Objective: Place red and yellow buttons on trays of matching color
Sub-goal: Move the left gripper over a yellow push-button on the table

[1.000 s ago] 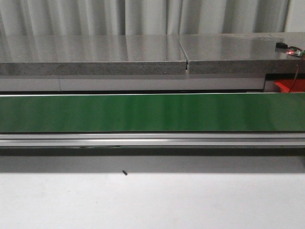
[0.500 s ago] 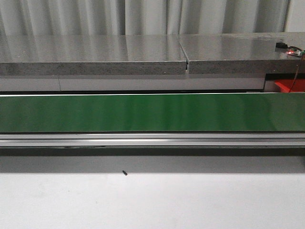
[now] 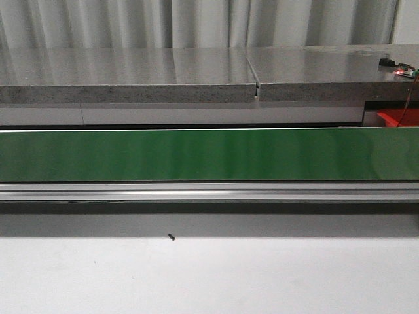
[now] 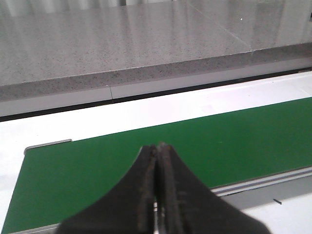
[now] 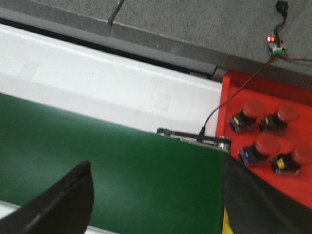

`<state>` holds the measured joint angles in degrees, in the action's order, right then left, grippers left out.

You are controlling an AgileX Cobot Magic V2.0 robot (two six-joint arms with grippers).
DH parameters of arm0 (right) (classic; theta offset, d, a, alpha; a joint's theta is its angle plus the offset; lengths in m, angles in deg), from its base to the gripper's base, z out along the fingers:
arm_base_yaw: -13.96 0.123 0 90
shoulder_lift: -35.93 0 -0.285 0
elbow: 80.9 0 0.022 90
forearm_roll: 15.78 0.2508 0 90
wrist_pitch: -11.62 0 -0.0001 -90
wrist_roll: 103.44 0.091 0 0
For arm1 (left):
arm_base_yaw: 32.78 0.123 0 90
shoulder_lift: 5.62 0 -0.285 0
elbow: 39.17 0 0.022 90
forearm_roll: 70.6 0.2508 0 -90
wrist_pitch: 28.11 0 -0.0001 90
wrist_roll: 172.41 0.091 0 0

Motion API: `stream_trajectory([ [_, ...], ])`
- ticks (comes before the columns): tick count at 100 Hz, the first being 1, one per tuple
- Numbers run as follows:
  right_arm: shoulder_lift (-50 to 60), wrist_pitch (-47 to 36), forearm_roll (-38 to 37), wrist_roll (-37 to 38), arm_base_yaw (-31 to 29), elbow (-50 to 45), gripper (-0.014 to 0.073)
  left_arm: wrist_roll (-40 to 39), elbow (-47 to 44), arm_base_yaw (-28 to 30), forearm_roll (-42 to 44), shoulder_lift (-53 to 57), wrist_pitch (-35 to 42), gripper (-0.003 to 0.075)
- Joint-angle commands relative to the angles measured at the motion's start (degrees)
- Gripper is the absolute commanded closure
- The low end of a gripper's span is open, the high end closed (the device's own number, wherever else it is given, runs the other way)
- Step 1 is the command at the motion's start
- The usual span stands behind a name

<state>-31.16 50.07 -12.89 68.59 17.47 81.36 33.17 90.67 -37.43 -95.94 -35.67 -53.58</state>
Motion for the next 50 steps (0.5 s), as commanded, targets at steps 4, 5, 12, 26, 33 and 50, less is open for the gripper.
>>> stream_trajectory([
  [4,6.74,-6.80,-0.51,1.76,-1.24,-7.01,0.0055,-0.19,1.58,-0.20,-1.38,-0.43,3.79,0.0741],
  [5,7.37,-7.04,-0.51,1.89,-1.31,-8.02,0.0055,-0.19,1.58,-0.20,-1.38,-0.43,3.79,0.0741],
  [12,10.48,-7.66,-0.51,2.72,-2.13,-12.53,0.0055,-0.19,1.58,-0.20,-1.38,-0.43,3.79,0.0741],
  [26,16.44,-7.88,-0.51,3.12,-2.47,-19.43,0.0055,-0.19,1.58,-0.20,-1.38,-0.43,3.79,0.0741],
  [33,19.58,-8.07,-0.51,3.24,-2.47,-21.75,0.0055,-0.19,1.58,-0.20,-1.38,-0.43,3.79,0.0741],
  [50,25.95,-8.26,-0.51,3.25,-2.47,-24.80,0.0148,-0.19,1.58,-0.20,-1.38,-0.43,3.79,0.0741],
])
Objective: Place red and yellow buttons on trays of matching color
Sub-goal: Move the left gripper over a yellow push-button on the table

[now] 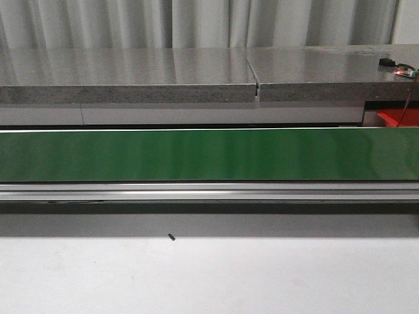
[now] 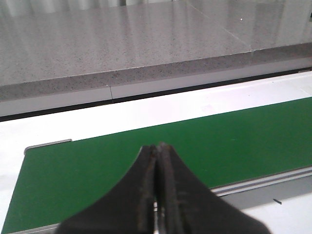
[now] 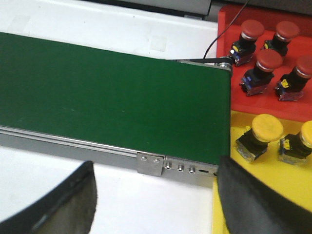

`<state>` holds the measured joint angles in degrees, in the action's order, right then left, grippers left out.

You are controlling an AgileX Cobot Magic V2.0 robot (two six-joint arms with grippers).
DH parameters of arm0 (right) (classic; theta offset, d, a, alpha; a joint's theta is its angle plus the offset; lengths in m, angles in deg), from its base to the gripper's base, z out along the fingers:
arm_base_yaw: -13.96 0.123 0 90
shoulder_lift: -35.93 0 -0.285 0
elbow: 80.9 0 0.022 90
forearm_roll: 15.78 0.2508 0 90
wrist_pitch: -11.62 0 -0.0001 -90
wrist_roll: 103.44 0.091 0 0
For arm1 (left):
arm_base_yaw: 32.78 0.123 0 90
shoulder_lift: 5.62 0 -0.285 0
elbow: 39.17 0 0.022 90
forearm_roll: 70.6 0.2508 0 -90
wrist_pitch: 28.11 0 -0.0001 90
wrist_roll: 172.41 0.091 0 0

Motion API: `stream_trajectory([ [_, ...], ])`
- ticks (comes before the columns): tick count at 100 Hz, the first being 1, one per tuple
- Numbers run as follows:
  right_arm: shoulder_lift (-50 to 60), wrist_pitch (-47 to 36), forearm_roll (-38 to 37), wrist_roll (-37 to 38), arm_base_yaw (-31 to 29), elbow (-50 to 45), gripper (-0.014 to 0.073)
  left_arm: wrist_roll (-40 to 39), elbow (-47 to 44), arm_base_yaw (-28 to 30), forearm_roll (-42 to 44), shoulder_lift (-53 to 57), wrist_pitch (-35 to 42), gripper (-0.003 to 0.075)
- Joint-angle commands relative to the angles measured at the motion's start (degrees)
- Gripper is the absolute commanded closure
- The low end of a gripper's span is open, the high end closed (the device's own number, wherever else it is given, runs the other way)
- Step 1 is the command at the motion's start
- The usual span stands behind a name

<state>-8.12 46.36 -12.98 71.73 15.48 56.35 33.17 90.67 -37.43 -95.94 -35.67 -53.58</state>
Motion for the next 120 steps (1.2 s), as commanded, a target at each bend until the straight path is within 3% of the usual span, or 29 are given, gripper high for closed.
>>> stream_trajectory([
  [1,3.34,-4.54,-0.41,0.10,-0.48,0.01,0.0176,-0.19,1.58,-0.20,-1.38,-0.43,3.79,0.0741],
  [32,7.06,-1.94,-0.42,0.10,-0.48,-0.74,0.0666,-0.19,1.58,-0.20,-1.38,-0.43,3.79,0.0741],
  [91,7.06,-1.94,-0.42,0.10,-0.48,-0.74,0.0662,-0.19,1.58,-0.20,-1.28,-0.43,4.53,0.0731],
  [96,7.06,-1.94,-0.42,0.10,-0.48,-0.74,0.0662,-0.19,1.58,-0.20,-1.28,-0.43,4.53,0.0695],
  [103,7.06,-1.94,-0.42,0.10,-0.48,-0.74,0.0662,-0.19,1.58,-0.20,-1.28,-0.43,4.53,0.0587],
  [120,7.06,-1.94,-0.42,0.10,-0.48,-0.74,0.0662,-0.19,1.58,-0.20,-1.28,-0.43,4.53,0.0176],
])
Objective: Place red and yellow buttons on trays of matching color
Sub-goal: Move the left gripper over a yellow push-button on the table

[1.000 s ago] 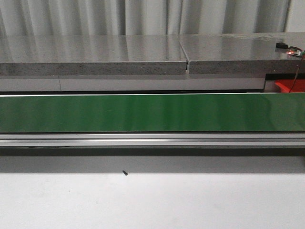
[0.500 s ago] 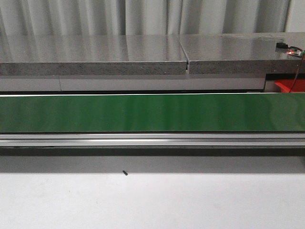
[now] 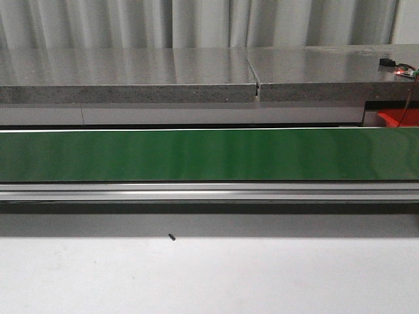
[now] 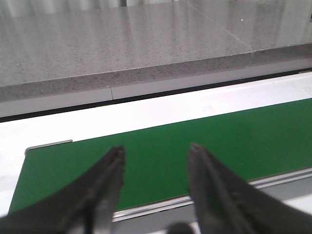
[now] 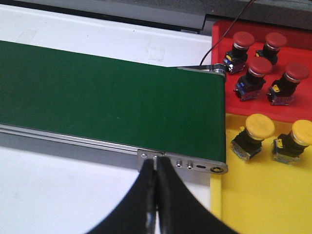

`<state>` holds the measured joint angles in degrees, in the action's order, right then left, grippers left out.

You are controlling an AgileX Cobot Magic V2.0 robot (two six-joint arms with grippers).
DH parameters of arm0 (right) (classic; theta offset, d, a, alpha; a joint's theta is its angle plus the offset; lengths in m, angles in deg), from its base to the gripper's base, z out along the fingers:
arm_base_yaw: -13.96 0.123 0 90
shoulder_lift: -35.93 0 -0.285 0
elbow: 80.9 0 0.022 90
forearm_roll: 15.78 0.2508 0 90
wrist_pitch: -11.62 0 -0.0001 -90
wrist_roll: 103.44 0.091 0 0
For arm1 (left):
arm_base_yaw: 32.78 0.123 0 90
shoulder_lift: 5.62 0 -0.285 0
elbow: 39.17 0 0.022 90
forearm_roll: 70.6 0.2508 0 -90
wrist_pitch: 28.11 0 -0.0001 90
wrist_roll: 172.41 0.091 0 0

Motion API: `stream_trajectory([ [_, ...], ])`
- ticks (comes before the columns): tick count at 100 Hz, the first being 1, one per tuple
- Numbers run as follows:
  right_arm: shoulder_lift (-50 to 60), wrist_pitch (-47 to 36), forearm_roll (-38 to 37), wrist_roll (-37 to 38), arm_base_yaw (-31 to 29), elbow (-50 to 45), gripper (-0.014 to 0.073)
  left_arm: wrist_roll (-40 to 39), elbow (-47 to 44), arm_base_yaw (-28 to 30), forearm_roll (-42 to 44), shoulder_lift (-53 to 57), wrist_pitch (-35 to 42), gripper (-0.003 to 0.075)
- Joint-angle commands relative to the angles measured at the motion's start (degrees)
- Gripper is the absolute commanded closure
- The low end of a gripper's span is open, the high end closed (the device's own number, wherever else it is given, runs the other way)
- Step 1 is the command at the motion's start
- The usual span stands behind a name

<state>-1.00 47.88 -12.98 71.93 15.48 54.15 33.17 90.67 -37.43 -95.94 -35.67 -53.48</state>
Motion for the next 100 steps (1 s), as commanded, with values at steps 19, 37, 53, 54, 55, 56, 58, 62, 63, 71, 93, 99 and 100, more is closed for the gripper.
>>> stream_trajectory([
  [19,-0.07,-3.47,-0.42,-0.09,-0.48,1.46,0.0662,-0.19,1.58,-0.20,-1.28,-0.43,5.34,0.0079],
  [37,-0.07,-3.47,-0.42,-0.09,-0.48,1.46,0.0662,-6.70,4.20,2.15,0.42,-2.98,6.17,0.0079],
  [53,-0.07,-3.47,-0.42,-0.09,-0.48,1.46,0.0662,-11.54,11.01,8.86,3.59,-11.84,4.98,0.0079],
  [54,-0.07,-3.47,-0.42,-0.09,-0.48,1.46,0.0662,-11.87,11.35,9.25,3.59,-12.33,4.64,0.0079],
  [55,-0.07,-3.47,-0.42,-0.09,-0.48,1.46,0.0662,-12.06,12.06,10.04,3.59,-13.31,4.48,0.0079],
  [56,-0.07,-3.47,-0.42,-0.09,-0.48,1.46,0.0662,-12.44,12.41,10.45,3.59,-13.80,4.32,0.0080],
  [58,-0.07,-3.47,-0.42,-0.09,-0.48,1.46,0.0662,-12.83,13.45,11.71,3.59,-15.30,3.79,0.0080],
  [62,-0.07,-3.47,-0.42,-0.09,-0.48,1.46,0.0662,-12.84,15.54,14.68,3.59,-18.95,2.66,0.0080],
  [63,-0.07,-3.47,-0.42,-0.09,-0.48,1.46,0.0662,-12.84,16.58,15.48,3.59,-19.99,2.41,0.0080],
  [71,-0.07,-3.47,-0.42,-0.09,-0.48,1.46,0.0662,-12.92,19.80,18.65,3.59,-25.22,2.00,0.0080],
  [93,-0.12,-3.47,-0.42,-0.09,-0.48,1.46,0.0662,-12.92,30.27,24.36,4.01,-41.31,1.73,0.0080],
  [99,-0.12,-3.47,-0.42,-0.09,-0.48,1.46,0.0662,-12.92,33.47,25.97,4.01,-45.53,0.42,0.0080],
  [100,-0.12,-3.47,-0.42,-0.09,-0.48,1.46,0.0662,-12.92,33.82,26.15,4.01,-45.99,0.25,0.0080],
])
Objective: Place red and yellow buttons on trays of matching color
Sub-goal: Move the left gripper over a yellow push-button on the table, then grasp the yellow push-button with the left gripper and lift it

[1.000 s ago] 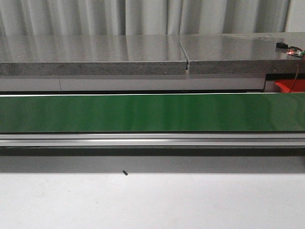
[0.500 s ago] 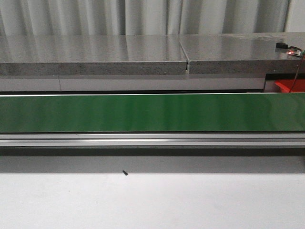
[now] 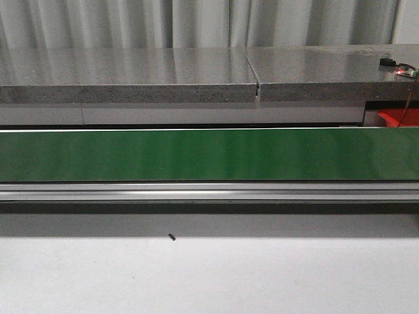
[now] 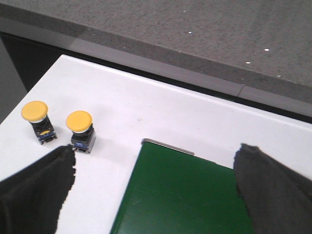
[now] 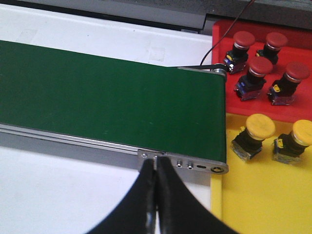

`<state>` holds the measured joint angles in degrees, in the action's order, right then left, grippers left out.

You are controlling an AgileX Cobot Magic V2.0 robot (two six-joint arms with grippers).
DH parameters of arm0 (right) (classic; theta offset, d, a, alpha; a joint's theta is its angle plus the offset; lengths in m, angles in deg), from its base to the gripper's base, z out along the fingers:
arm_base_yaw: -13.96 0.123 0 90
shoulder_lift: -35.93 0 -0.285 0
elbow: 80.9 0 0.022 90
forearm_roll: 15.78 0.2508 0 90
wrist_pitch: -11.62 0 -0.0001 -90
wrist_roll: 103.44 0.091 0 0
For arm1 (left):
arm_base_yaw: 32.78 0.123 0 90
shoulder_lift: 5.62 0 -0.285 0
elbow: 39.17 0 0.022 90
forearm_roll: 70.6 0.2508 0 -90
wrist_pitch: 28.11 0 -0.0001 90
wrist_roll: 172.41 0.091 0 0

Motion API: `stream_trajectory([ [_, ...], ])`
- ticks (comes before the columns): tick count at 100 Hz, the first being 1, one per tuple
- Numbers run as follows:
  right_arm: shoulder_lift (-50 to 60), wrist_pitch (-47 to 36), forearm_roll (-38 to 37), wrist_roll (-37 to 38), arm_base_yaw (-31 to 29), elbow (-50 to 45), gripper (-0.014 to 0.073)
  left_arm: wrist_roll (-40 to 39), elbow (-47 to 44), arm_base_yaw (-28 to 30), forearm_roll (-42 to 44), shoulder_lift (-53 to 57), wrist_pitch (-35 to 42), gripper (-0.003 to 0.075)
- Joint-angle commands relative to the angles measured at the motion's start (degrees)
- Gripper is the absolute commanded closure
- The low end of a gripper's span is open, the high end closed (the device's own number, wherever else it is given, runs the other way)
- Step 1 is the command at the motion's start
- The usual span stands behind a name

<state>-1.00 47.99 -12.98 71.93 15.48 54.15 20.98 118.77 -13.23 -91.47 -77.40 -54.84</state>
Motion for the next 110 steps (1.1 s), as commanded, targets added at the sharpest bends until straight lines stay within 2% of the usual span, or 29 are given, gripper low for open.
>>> stream_trajectory([
  [1,-0.12,-3.57,-0.42,-0.09,-0.48,1.46,0.0662,-0.73,6.10,2.12,-0.47,-5.15,1.16,0.0080],
  [16,-0.12,-3.57,-0.42,-0.09,-0.48,1.46,0.0662,-1.32,13.43,4.58,-0.47,-13.50,-2.43,0.0080],
  [48,-0.12,-3.57,-0.42,-0.09,-0.48,1.46,0.0662,-2.37,22.03,5.80,6.38,-25.62,-2.82,0.0081],
  [68,-0.12,-3.57,-0.42,-0.09,-0.48,1.46,0.0662,-6.16,24.60,5.80,13.57,-31.43,-2.59,0.0082],
  [110,-0.12,-3.57,-0.42,-0.09,-0.48,1.46,0.0662,-6.16,25.01,5.80,13.55,-40.12,2.16,0.0082],
])
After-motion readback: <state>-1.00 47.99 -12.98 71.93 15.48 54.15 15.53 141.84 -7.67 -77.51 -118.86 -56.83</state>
